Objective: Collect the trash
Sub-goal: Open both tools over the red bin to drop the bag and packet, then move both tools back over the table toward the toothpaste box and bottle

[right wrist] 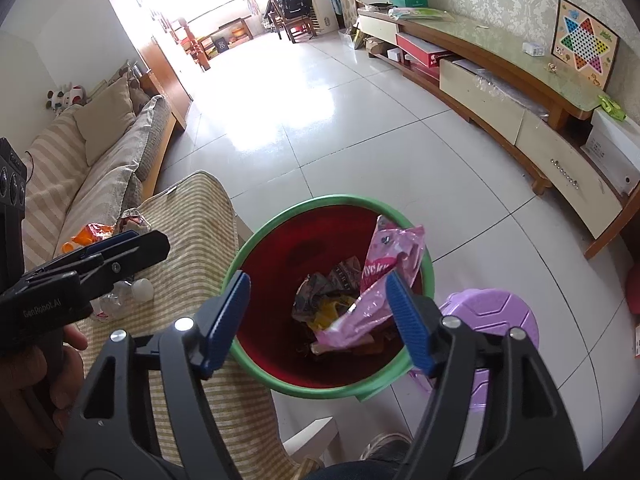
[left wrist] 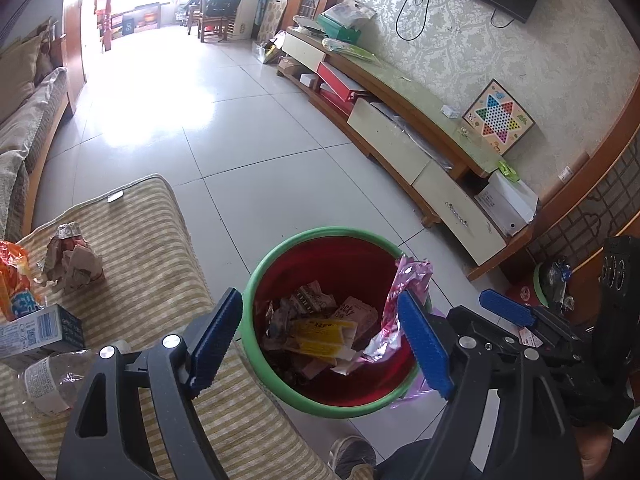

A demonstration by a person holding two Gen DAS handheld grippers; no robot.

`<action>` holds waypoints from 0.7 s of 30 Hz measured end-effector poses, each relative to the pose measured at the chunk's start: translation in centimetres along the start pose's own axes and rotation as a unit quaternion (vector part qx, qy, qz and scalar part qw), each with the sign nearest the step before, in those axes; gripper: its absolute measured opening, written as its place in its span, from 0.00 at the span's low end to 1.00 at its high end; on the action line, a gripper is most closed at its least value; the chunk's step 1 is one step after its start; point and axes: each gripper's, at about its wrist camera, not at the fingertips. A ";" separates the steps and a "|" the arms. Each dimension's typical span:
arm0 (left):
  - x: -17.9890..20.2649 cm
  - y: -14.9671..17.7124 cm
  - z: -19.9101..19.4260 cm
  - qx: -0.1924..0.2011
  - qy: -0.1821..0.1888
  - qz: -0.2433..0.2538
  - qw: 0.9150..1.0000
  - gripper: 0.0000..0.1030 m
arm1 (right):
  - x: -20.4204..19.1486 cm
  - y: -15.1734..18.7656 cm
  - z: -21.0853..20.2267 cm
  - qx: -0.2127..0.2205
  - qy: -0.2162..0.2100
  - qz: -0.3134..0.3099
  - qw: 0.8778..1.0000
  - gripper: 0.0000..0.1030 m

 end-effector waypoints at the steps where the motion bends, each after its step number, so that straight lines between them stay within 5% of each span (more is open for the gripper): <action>1: -0.1 0.0 -0.3 0.003 -0.001 -0.001 1.000 0.75 | -0.2 0.0 -0.1 0.002 -0.001 -0.001 1.000 0.70; 13: -2.5 0.5 -6.1 0.050 -0.039 -0.008 0.998 0.92 | -4.2 -0.2 -2.4 0.026 0.001 -0.033 0.999 0.94; 21: -6.9 2.7 -11.0 0.065 -0.063 -0.031 0.995 0.92 | -10.0 0.9 -2.8 0.022 -0.011 -0.069 0.997 0.95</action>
Point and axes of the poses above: each gripper's, at about its wrist camera, not at the fingertips, and z roughly the way its jaws point, x to its right, y to its underside, and after that the axes turned 2 degrees about -z, right-handed
